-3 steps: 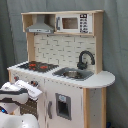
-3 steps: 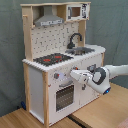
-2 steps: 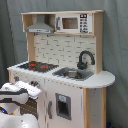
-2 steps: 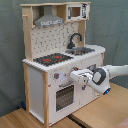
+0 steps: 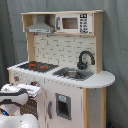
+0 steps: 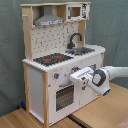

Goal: Play with the kitchen

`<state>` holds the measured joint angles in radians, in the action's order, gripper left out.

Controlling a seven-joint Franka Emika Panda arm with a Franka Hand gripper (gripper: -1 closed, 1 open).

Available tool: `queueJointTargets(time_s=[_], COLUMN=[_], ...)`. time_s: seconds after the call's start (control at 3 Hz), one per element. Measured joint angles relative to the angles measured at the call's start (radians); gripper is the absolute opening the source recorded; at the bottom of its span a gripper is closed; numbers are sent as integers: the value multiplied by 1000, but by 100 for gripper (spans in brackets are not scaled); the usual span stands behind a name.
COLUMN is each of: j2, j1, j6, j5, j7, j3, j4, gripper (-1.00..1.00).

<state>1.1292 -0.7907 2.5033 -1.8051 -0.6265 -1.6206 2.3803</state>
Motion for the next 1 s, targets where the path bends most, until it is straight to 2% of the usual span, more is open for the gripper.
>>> queueJointTargets(time_s=[0.33, 0.67, 1.0], j2=[46, 46, 46], j1=[-1, -1, -1], j6=[3, 3, 35], j5=[-1, -1, 0], j7=[53, 53, -94], j3=[-5, -5, -6], j4=[0, 0, 0], gripper=[-100, 100, 100])
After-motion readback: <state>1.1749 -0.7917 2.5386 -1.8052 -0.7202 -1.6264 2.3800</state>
